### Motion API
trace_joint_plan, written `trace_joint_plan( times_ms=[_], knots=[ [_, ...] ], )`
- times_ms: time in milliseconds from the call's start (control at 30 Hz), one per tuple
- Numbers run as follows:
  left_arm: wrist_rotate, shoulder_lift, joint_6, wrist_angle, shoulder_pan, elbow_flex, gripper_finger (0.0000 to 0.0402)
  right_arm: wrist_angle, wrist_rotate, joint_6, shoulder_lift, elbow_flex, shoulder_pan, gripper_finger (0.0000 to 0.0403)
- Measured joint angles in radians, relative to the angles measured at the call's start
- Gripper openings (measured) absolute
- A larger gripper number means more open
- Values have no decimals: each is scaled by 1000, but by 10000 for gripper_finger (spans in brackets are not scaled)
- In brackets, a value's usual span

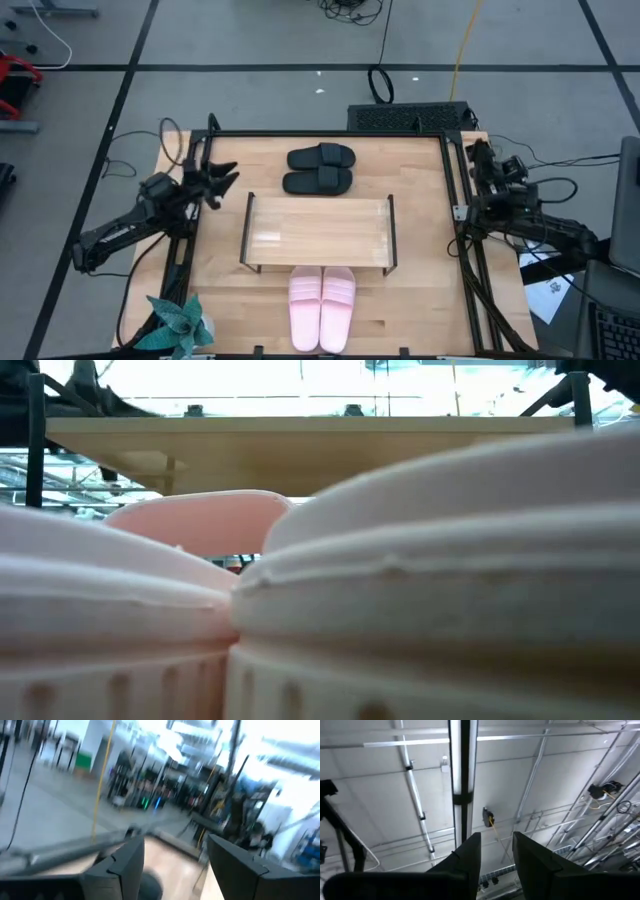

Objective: Pick and place slides into the shelf
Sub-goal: Put the top black slide on the shelf

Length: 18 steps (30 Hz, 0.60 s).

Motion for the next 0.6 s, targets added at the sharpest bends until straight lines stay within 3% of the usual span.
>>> trace_joint_plan(
  times_ms=[200,433,600],
  knots=[
    [5,0,-78,226,0,0,212,-103,-71,-84,157,164,0,105],
    [-6,0,-90,350,0,0,212,-780,-77,-252,427,540,-14,105],
    [-105,0,-57,356,0,0,212,-953,-103,-225,679,778,-65,105]
  ],
)
